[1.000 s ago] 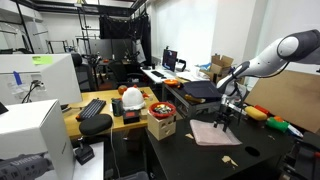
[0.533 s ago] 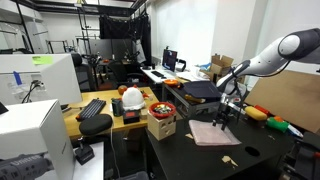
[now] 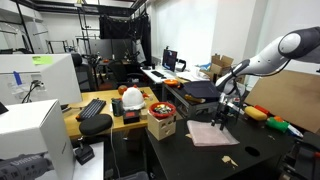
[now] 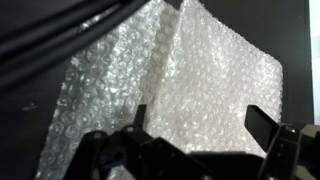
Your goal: Unfold the bubble wrap
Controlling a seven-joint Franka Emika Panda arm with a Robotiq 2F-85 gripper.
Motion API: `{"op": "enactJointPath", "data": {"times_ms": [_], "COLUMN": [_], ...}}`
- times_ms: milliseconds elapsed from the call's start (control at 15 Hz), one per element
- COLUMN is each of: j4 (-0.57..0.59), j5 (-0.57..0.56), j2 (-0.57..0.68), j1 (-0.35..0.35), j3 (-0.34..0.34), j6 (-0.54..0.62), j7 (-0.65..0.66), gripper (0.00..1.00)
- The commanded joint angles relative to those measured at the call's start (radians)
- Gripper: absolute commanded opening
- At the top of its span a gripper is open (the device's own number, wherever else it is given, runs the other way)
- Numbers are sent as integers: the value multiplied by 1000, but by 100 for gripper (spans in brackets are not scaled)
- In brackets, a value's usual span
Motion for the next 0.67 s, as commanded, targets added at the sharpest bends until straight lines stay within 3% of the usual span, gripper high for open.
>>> {"op": "enactJointPath", "data": {"times_ms": [0, 600], "j4": [-61, -83], "j5": [9, 7], "j2": [-48, -50], "j1": [-3, 28], "j3": [5, -13], "j6": [1, 65], "j7": [-19, 22], "gripper": [100, 100]}}
